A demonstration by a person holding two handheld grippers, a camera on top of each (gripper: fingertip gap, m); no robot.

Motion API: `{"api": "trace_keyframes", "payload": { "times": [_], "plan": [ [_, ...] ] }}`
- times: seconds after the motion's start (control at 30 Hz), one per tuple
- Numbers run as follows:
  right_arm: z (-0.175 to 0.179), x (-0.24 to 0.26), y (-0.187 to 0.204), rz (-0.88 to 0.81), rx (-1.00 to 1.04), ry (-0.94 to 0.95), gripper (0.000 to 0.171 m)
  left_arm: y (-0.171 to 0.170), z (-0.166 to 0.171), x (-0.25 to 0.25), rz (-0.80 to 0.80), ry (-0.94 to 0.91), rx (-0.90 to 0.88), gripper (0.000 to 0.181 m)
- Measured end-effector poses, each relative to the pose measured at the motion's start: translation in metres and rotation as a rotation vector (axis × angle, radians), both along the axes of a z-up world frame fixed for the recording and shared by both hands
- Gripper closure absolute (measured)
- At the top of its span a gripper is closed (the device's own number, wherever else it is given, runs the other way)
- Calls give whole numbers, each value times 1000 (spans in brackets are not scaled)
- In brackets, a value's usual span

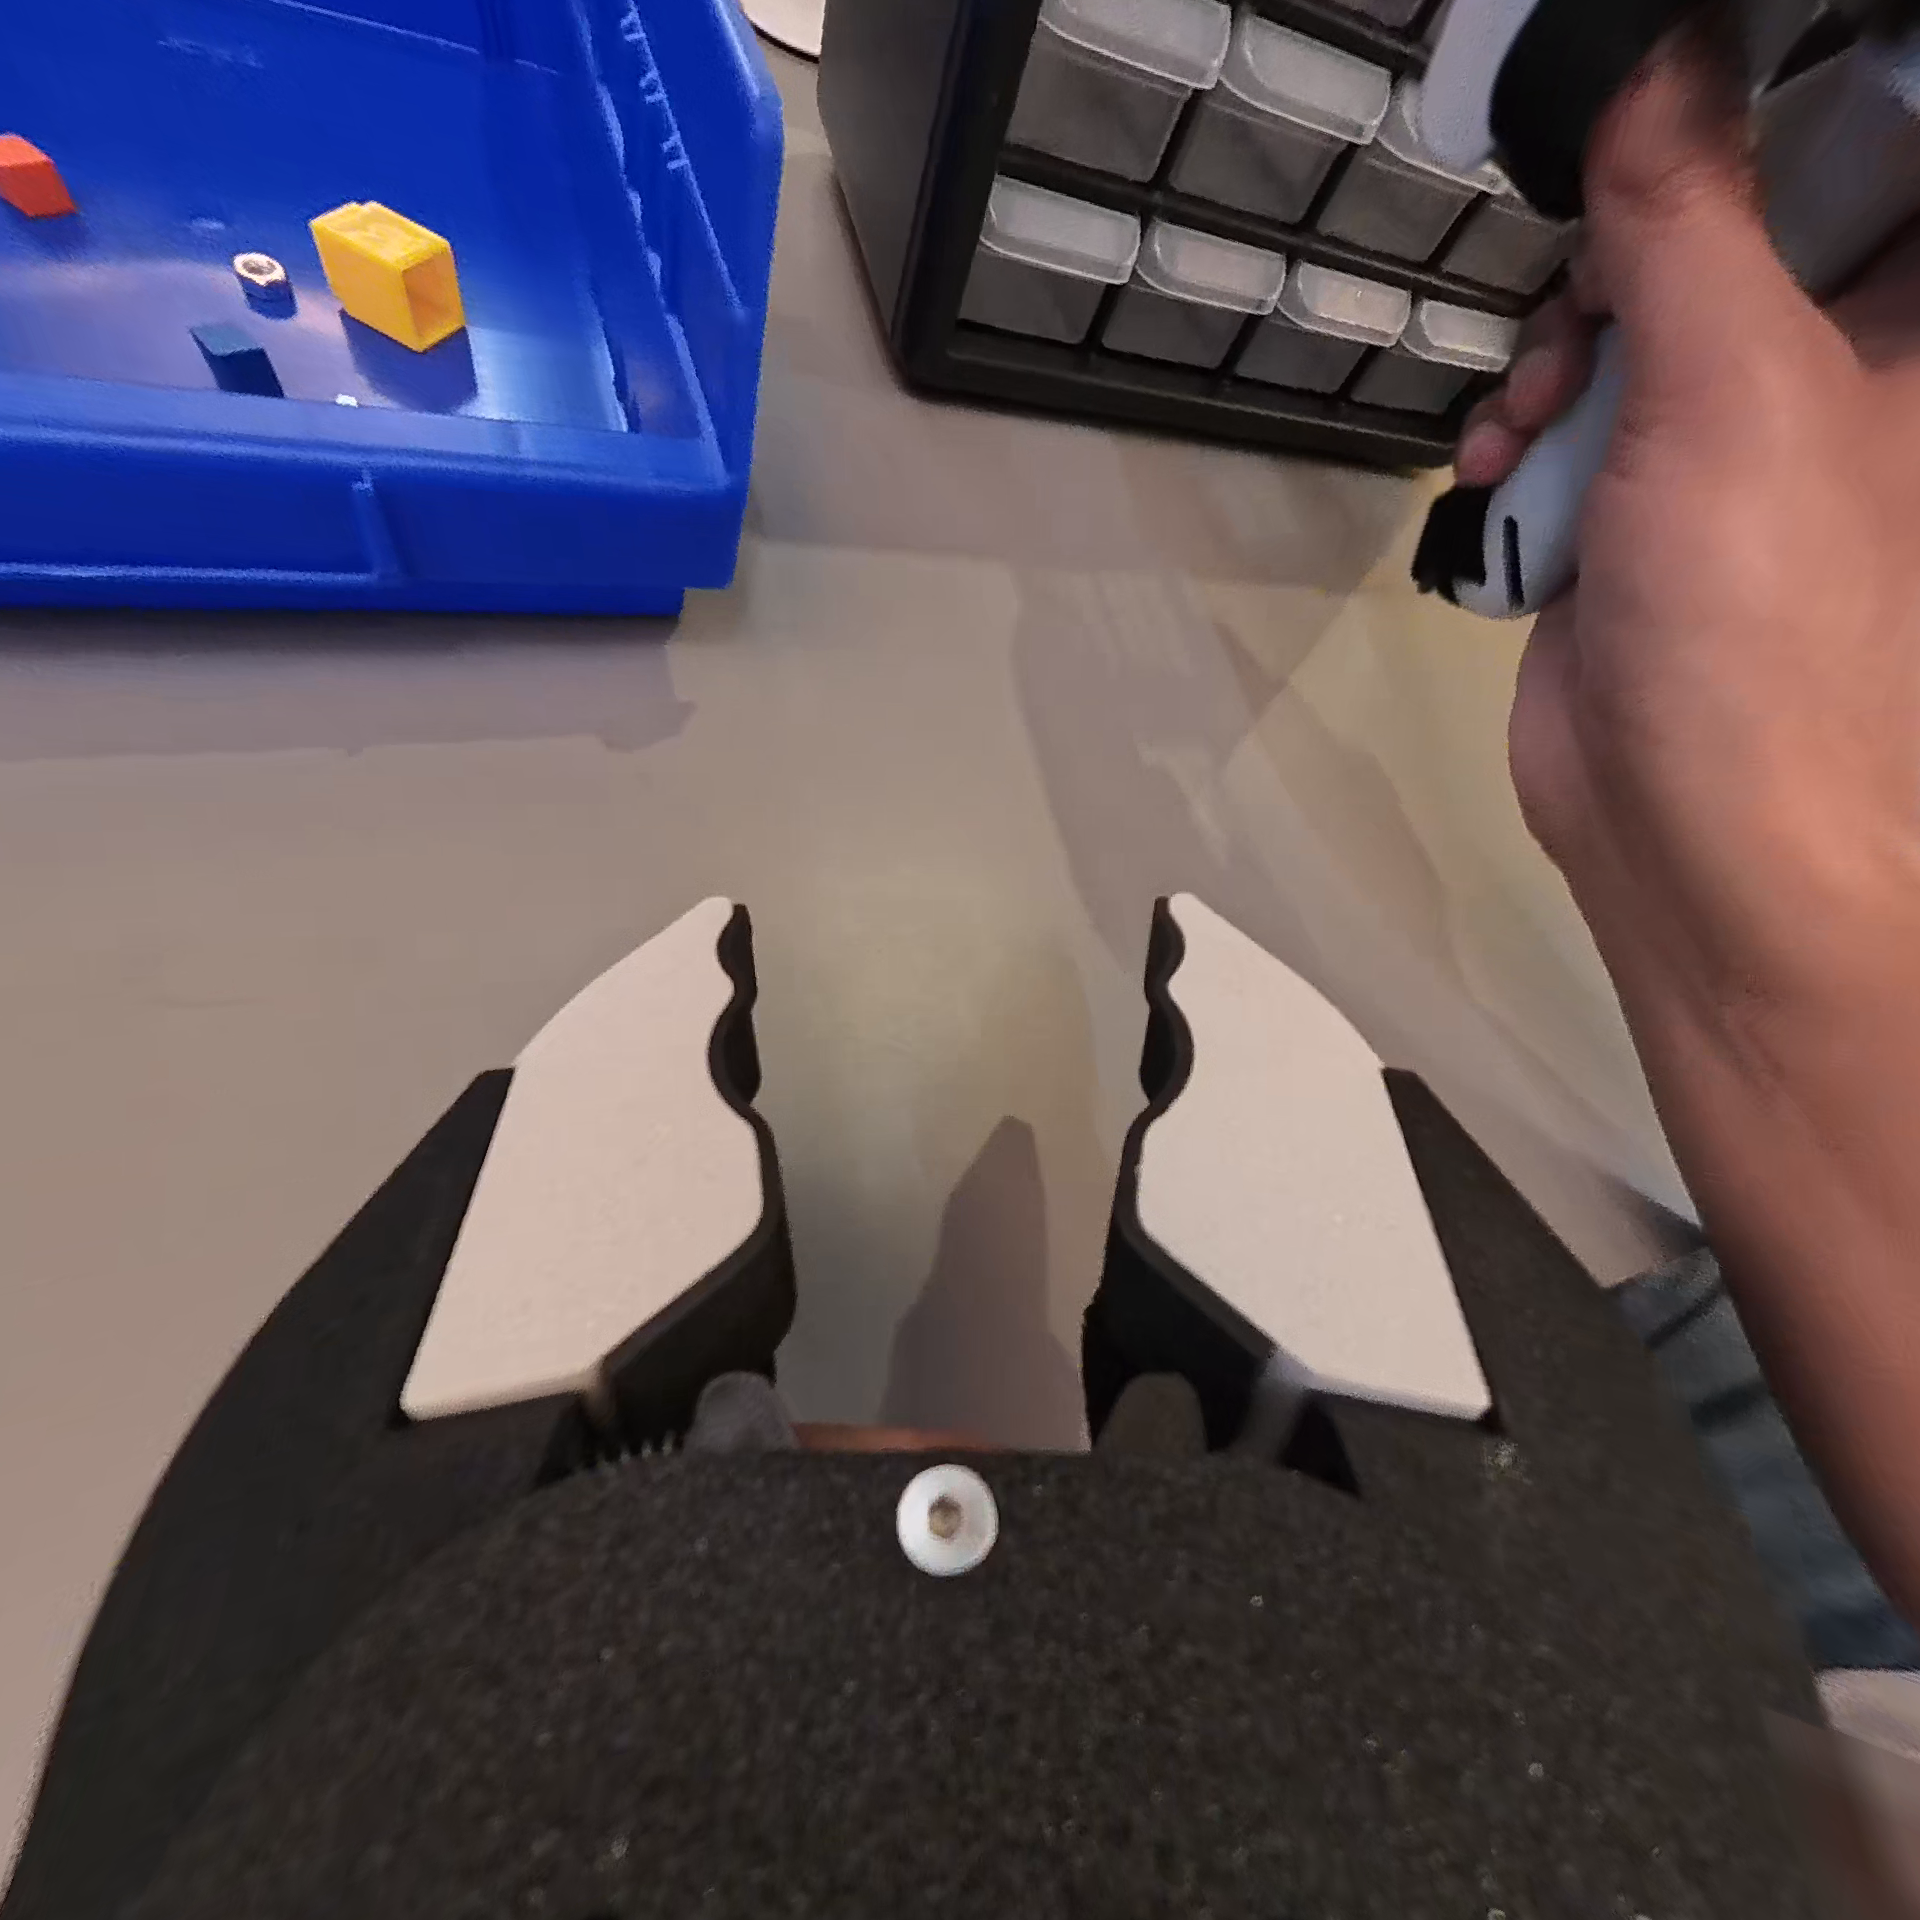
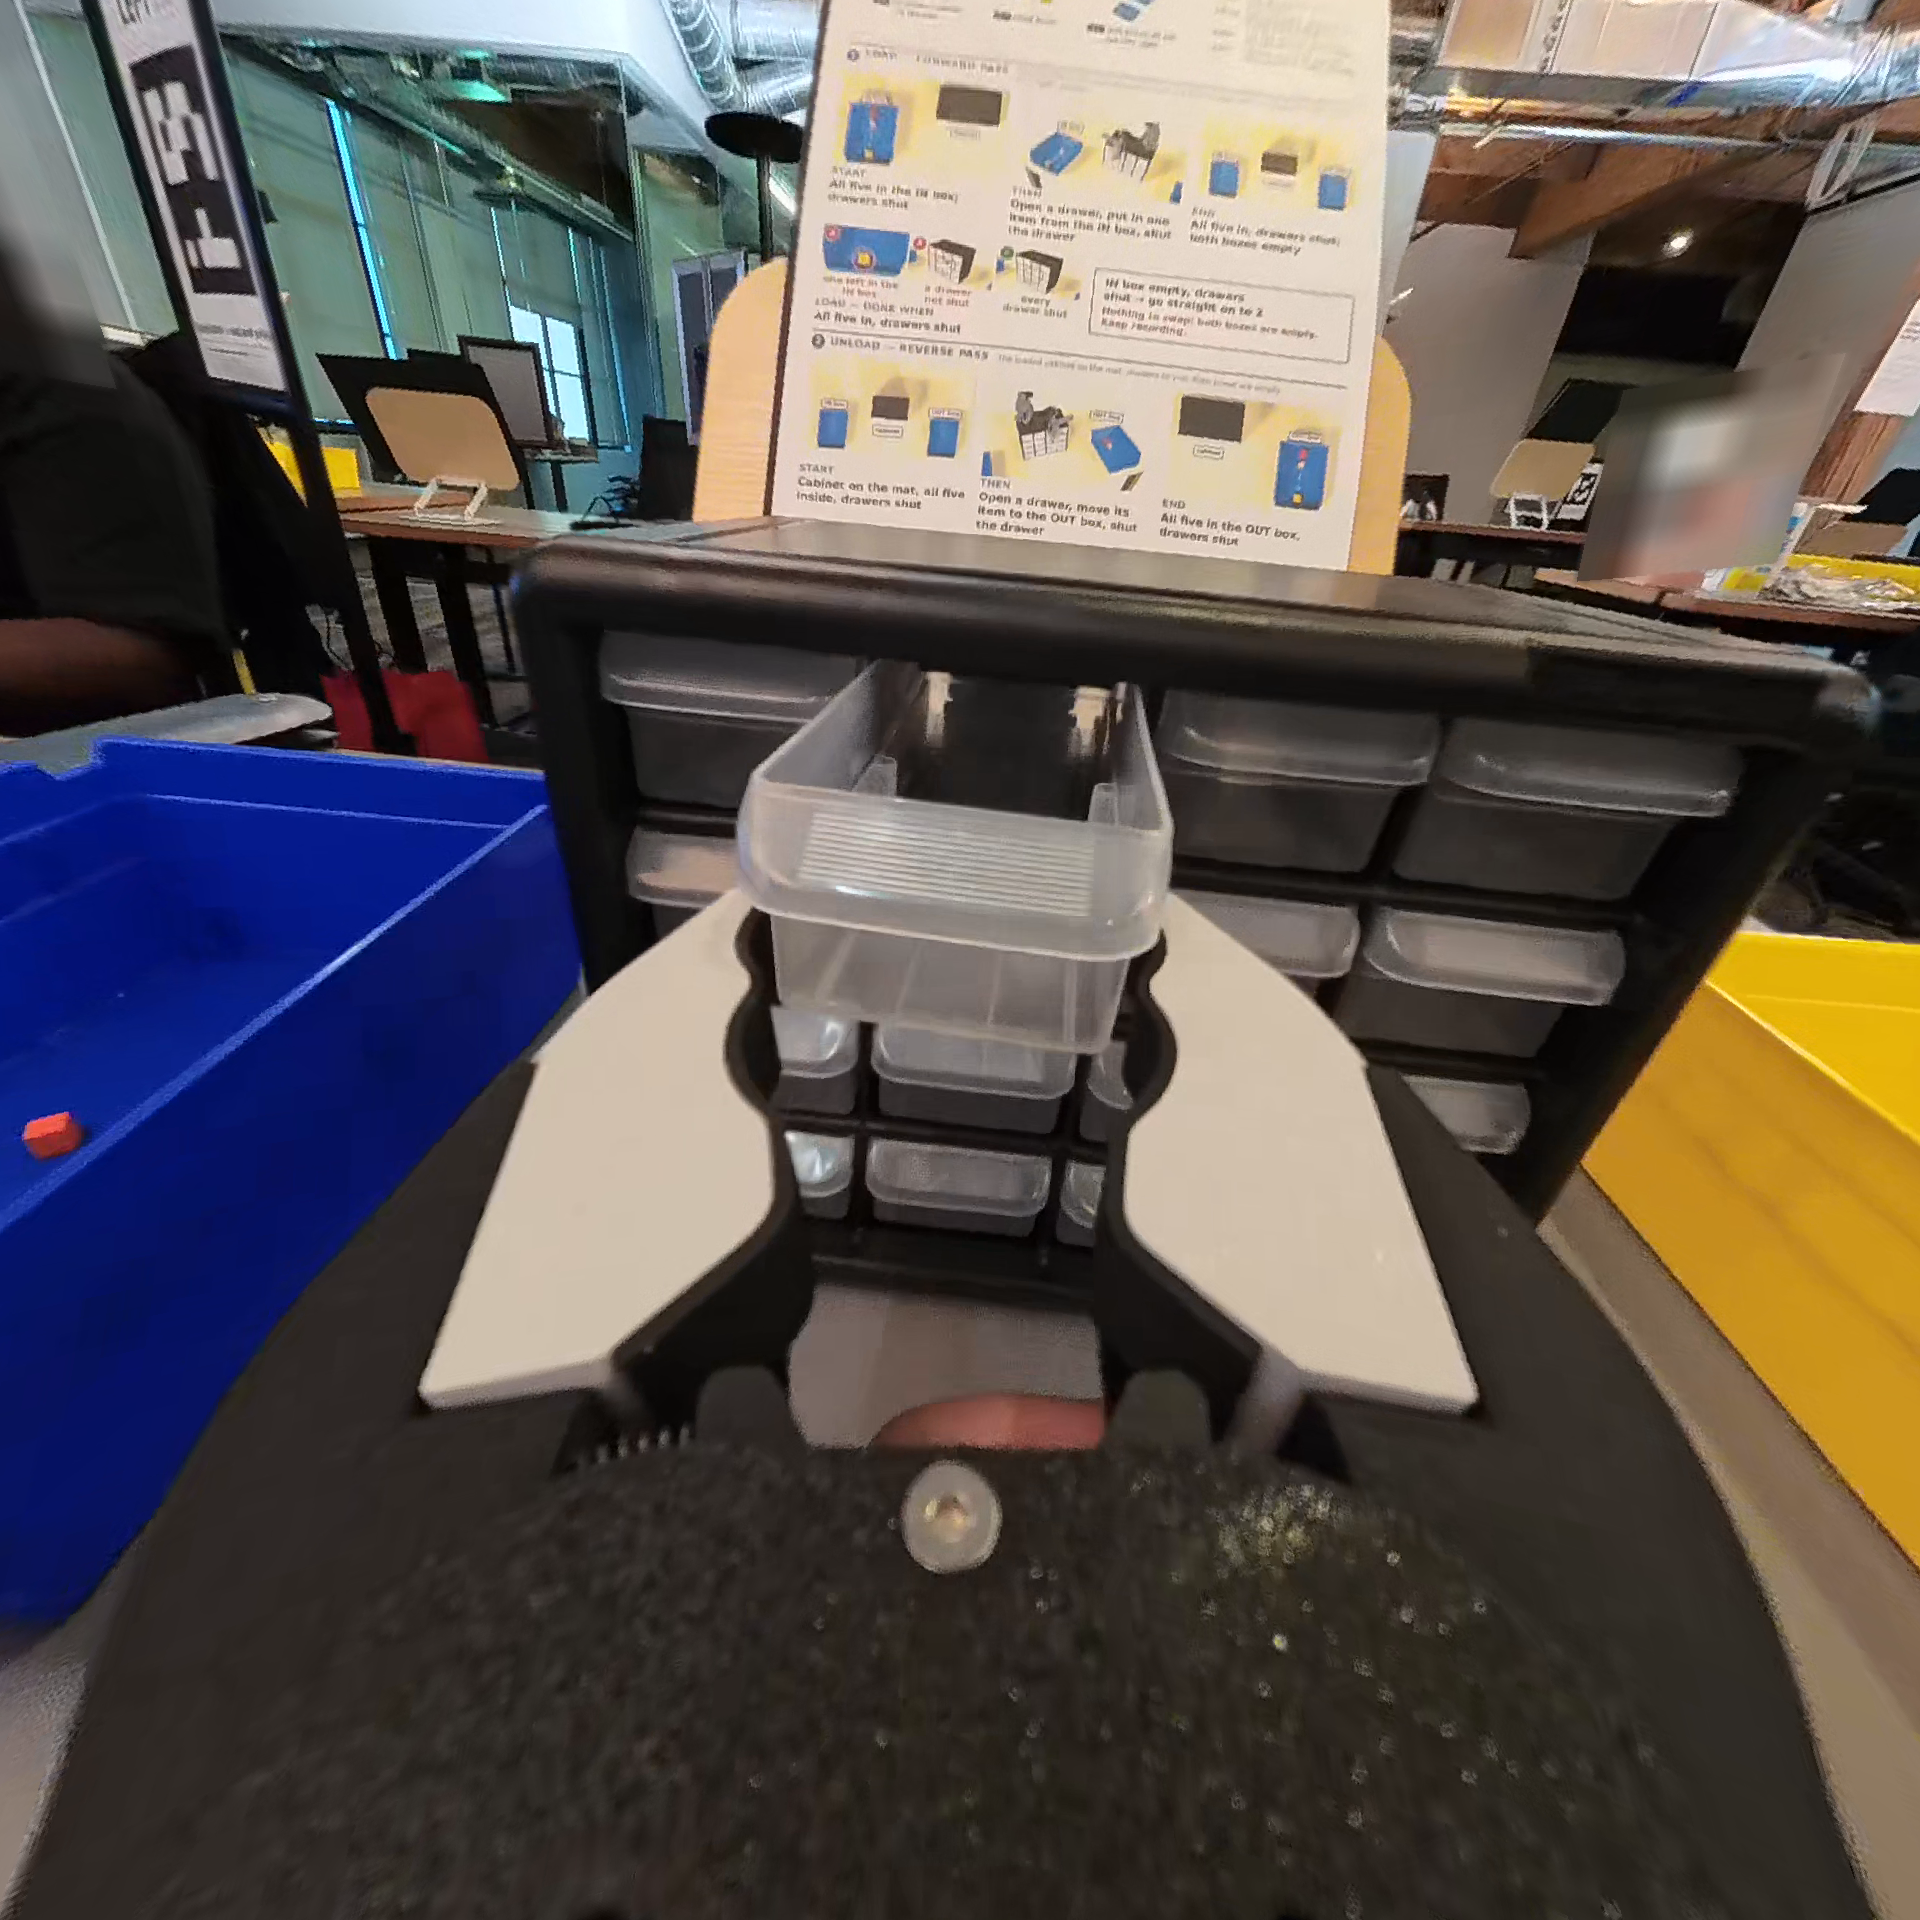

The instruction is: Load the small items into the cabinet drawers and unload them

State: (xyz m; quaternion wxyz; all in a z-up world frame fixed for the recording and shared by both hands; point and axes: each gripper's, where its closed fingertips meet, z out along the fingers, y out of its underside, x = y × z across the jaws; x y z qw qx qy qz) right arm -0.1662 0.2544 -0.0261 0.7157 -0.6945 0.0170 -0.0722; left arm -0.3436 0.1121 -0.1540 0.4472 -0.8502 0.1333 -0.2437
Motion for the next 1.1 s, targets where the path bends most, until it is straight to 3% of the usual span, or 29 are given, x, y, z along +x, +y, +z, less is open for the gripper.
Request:
{"api": "trace_keyframes", "payload": {
  "times": [0.23, 0.77, 0.97, 1.1],
  "plan": [
    [-7, -3, -24, 15, 22, -11, 107, -3, -1, 3, -13, 23, 5, 109],
    [-2, -2, -26, 59, 88, -17, 107, -5, 15, 6, -42, 72, 77, 115],
    [-5, 0, -25, 64, 62, -5, 107, 45, 83, -21, -95, 138, 179, 120],
    [-4, 0, -25, 65, 63, -1, 107, 93, 75, -31, -341, 440, 40, 125]
  ]
}}
